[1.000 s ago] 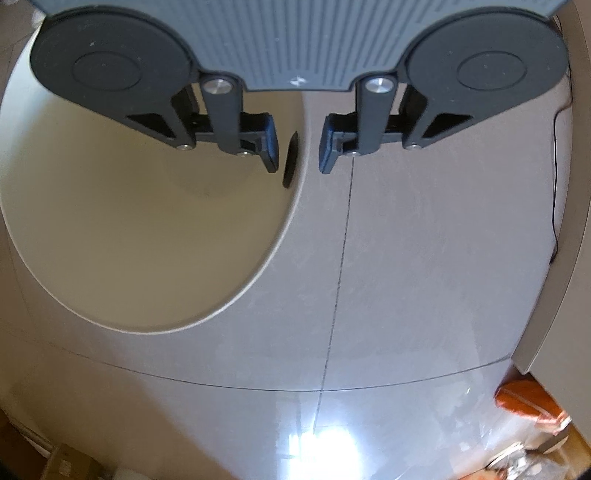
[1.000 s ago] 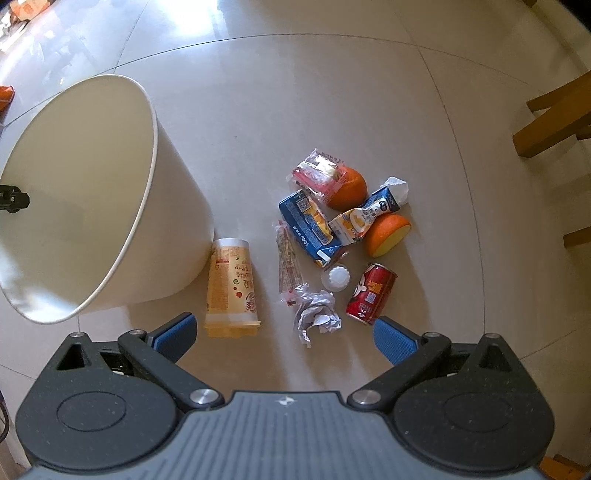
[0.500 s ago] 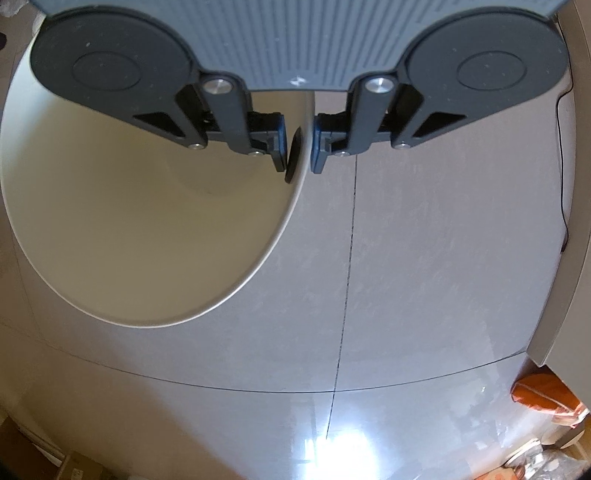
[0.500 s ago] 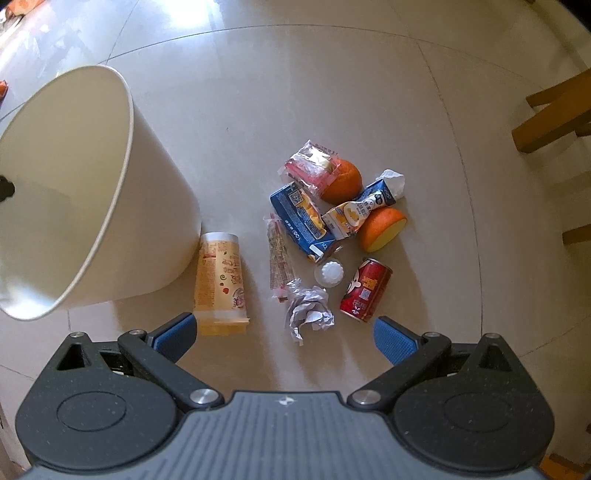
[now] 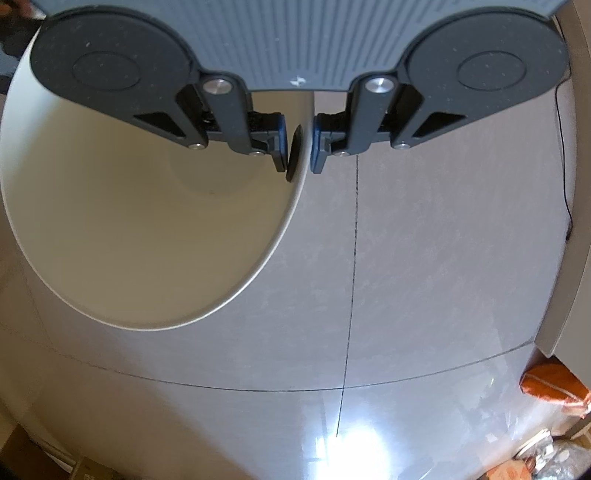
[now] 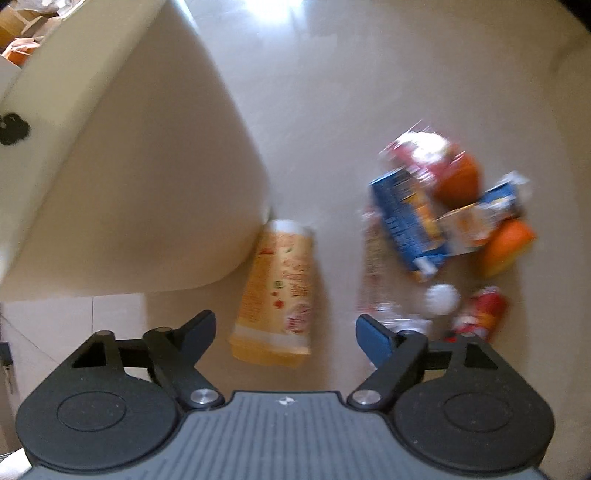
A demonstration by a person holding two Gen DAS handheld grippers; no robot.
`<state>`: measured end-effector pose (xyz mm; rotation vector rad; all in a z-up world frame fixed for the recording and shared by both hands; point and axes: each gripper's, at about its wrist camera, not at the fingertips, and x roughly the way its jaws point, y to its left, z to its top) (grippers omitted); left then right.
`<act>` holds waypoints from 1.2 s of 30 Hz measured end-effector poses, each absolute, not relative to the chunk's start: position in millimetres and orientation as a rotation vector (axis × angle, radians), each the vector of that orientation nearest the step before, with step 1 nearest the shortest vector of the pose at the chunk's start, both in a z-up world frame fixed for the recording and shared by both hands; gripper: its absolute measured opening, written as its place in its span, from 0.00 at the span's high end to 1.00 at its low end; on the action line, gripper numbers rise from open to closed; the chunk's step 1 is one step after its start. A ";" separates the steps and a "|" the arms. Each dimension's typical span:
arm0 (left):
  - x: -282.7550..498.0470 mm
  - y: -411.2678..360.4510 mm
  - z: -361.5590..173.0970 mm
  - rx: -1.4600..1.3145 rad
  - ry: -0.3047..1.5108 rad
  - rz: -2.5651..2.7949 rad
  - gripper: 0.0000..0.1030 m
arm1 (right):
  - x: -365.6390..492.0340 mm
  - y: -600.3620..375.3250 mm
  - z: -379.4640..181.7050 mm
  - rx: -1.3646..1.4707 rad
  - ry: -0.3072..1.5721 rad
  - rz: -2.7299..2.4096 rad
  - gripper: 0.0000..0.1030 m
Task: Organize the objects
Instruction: 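Grasp the tall printed paper cup with the right tool while the left tool holds the bin rim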
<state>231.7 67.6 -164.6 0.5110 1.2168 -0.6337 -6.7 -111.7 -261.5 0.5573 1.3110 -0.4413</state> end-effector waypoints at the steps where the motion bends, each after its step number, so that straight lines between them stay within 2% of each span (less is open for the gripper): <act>1: 230.4 67.3 -164.7 0.520 1.211 -0.637 0.89 | -4.6 -112.4 -273.5 0.570 1.309 -0.434 0.19; 8: 225.3 64.3 -165.6 0.530 1.197 -0.644 0.89 | 4.3 -124.3 -341.8 0.707 1.311 -0.406 0.19; 14: 225.1 63.0 -163.6 0.530 1.208 -0.640 0.89 | 11.6 -125.7 -375.2 0.734 1.345 -0.425 0.19; 16: 225.3 62.8 -162.4 0.528 1.206 -0.638 0.89 | 11.4 -128.0 -377.8 0.752 1.343 -0.421 0.26; 17: 226.0 62.9 -161.6 0.527 1.204 -0.638 0.89 | 11.1 -129.6 -377.9 0.754 1.344 -0.414 0.26; 25: 223.8 64.0 -163.2 0.535 1.200 -0.639 0.89 | 2.5 -128.2 -343.6 0.593 1.381 -0.438 0.27; 36: 232.7 61.6 -162.0 0.531 1.228 -0.630 0.89 | -22.3 -136.2 -221.3 0.456 1.332 -0.524 0.27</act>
